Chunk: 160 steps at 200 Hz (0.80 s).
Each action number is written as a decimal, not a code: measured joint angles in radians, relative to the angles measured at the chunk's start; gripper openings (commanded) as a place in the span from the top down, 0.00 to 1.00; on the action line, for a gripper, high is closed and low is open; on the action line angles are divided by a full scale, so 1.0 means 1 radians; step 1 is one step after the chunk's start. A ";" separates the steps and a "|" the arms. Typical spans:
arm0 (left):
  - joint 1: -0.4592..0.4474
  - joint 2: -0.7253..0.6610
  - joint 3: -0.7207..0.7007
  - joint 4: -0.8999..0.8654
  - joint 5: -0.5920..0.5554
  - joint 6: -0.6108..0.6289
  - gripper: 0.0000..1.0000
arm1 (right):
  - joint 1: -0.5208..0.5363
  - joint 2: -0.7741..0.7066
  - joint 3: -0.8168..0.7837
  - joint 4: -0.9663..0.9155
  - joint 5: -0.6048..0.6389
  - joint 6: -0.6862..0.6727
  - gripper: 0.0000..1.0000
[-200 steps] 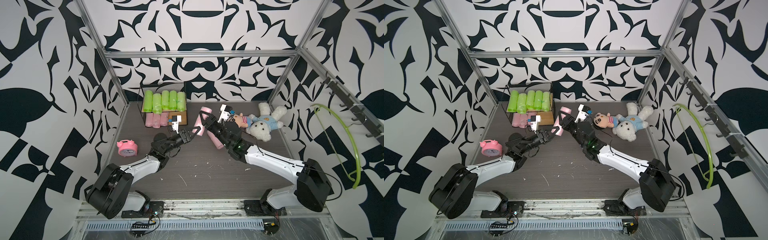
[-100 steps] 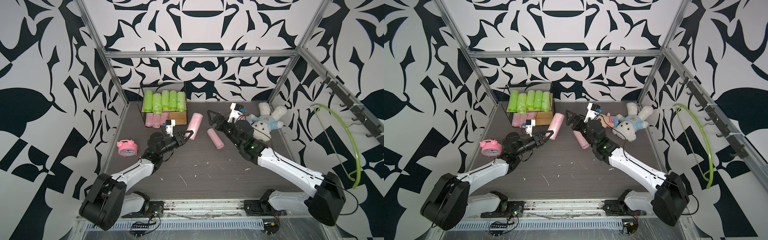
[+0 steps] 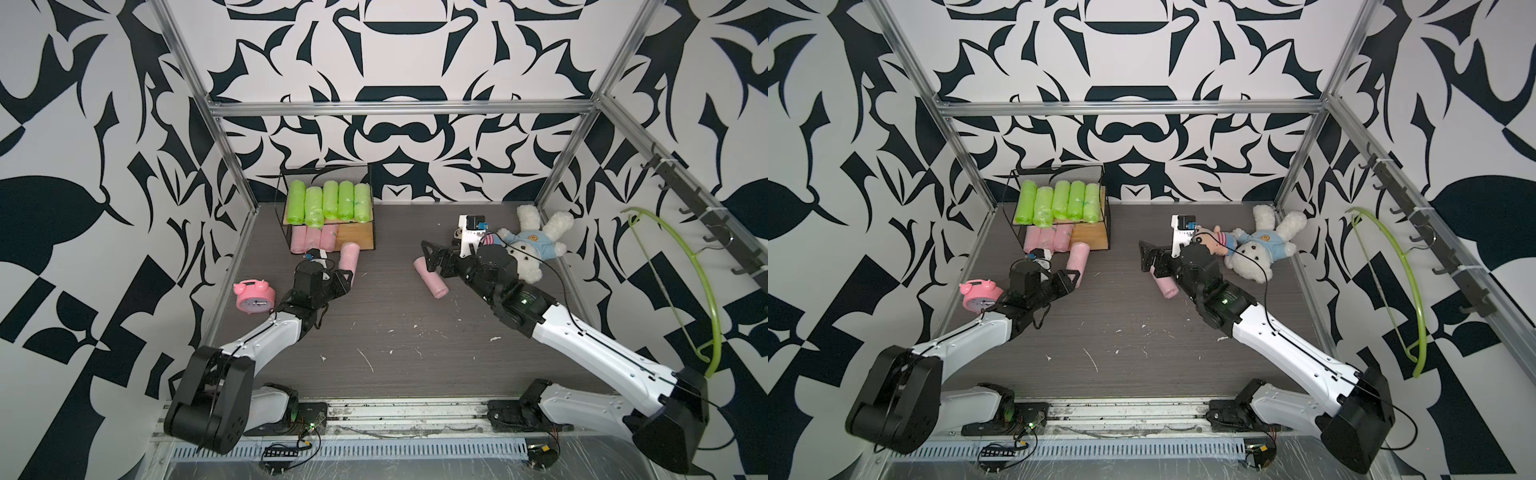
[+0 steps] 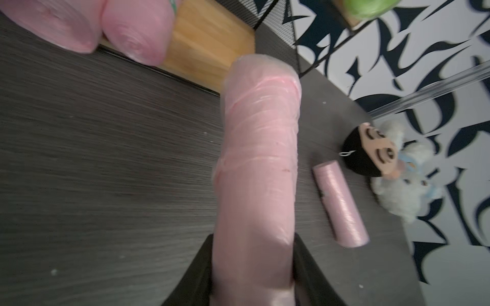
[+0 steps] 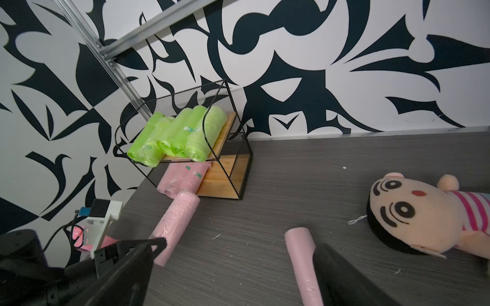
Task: Sort the rolls of trash bags by color and place them on the shelf
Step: Pick up the roll of trash bags from the center of the board, then place the roll of trash bags on the shelf.
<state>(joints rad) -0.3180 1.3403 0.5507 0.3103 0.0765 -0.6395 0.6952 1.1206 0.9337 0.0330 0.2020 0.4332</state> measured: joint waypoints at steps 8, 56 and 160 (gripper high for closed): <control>0.005 0.050 0.018 0.005 -0.020 0.029 1.00 | 0.000 0.000 0.000 -0.011 -0.001 -0.005 0.00; 0.019 0.215 0.132 0.042 -0.105 0.137 1.00 | 0.000 -0.001 -0.015 -0.039 -0.004 -0.023 0.00; 0.019 0.415 0.289 0.117 -0.238 0.190 0.88 | 0.000 0.012 -0.034 -0.041 -0.038 -0.051 0.01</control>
<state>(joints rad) -0.2985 1.7557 0.8398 0.4271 -0.1619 -0.4496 0.6952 1.1324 0.9001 -0.0082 0.1638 0.3817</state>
